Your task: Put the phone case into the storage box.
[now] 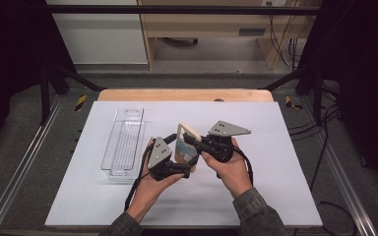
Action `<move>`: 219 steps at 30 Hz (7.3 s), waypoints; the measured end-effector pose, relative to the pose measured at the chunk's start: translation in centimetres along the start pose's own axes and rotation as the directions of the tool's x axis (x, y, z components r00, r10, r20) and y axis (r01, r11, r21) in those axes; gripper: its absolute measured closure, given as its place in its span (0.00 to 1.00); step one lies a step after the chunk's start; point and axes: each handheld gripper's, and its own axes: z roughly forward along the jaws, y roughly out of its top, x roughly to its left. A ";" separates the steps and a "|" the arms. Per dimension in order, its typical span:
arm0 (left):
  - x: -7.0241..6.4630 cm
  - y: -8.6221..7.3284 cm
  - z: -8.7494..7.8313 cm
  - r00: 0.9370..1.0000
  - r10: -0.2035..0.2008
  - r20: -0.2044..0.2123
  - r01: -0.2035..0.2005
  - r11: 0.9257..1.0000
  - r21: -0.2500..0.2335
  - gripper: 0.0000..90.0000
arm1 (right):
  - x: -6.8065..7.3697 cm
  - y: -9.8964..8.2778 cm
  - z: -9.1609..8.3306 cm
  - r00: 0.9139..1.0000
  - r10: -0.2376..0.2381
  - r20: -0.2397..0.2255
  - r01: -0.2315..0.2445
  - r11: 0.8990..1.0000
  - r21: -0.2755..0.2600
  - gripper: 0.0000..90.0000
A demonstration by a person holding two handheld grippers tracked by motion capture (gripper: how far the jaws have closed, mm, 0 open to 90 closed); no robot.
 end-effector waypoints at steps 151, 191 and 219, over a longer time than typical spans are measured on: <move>9.6 7.6 -8.9 0.951 0.034 -0.308 -0.059 0.996 -0.071 0.12 | -4.5 -9.4 -12.7 0.892 -0.013 0.451 0.062 0.994 -0.095 0.03; 14.7 6.8 -8.3 0.889 -0.021 -0.458 0.004 0.999 -0.038 0.12 | -3.8 -12.6 -12.2 0.888 -0.058 0.457 0.114 0.989 -0.097 0.04; 20.6 3.6 -2.1 0.819 -0.083 -0.568 0.099 0.995 -0.003 0.12 | -4.0 -12.8 -12.8 0.895 -0.043 0.445 0.111 0.986 -0.127 0.04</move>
